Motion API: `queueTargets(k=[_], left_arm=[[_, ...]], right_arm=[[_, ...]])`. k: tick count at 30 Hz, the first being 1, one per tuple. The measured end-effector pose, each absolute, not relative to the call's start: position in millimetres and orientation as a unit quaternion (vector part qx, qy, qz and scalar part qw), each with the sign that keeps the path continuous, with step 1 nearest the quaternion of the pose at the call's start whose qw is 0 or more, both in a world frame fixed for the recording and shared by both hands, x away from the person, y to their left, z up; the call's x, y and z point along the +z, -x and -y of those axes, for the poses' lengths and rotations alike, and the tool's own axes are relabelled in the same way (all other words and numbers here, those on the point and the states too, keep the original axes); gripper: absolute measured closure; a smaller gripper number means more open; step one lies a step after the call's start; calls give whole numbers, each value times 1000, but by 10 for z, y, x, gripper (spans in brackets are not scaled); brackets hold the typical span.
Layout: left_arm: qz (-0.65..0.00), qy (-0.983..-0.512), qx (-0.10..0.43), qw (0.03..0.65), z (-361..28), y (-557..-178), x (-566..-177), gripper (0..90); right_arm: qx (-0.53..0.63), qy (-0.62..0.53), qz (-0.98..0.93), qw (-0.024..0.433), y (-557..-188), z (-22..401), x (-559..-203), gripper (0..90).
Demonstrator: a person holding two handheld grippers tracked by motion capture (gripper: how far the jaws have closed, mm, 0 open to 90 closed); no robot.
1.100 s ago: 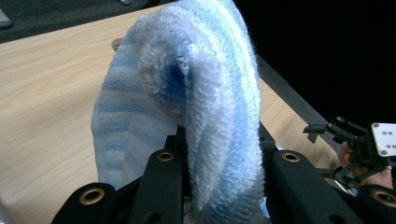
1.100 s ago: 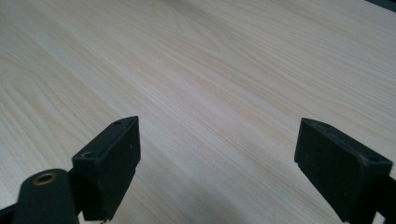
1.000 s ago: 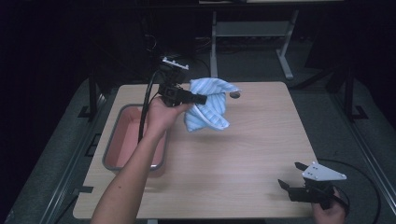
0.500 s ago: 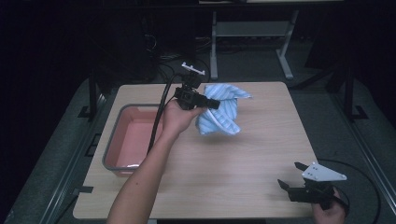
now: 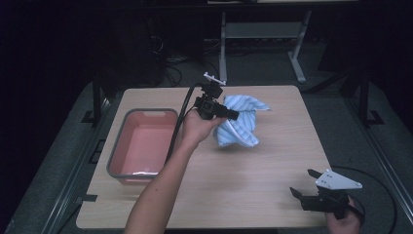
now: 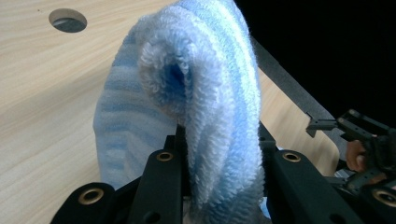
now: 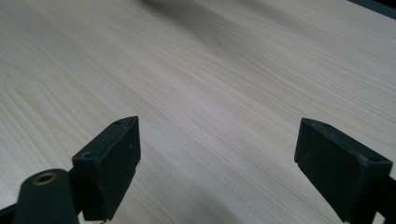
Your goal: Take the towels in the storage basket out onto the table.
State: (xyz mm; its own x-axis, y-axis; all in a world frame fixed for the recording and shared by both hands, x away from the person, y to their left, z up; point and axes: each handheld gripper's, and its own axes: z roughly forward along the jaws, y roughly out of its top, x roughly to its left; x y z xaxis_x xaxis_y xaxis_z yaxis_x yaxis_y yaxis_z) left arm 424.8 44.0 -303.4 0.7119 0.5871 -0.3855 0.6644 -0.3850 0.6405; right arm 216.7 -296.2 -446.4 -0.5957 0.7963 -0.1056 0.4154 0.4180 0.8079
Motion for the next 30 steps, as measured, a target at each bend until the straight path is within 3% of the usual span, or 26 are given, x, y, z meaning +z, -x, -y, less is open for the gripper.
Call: queueTargets(k=[30], left_arm=[[-403,-835,-59,371,-139,-4332,-3617,712]], right_arm=[[384,-370,-809,247,-2168,2944,-4468,138]])
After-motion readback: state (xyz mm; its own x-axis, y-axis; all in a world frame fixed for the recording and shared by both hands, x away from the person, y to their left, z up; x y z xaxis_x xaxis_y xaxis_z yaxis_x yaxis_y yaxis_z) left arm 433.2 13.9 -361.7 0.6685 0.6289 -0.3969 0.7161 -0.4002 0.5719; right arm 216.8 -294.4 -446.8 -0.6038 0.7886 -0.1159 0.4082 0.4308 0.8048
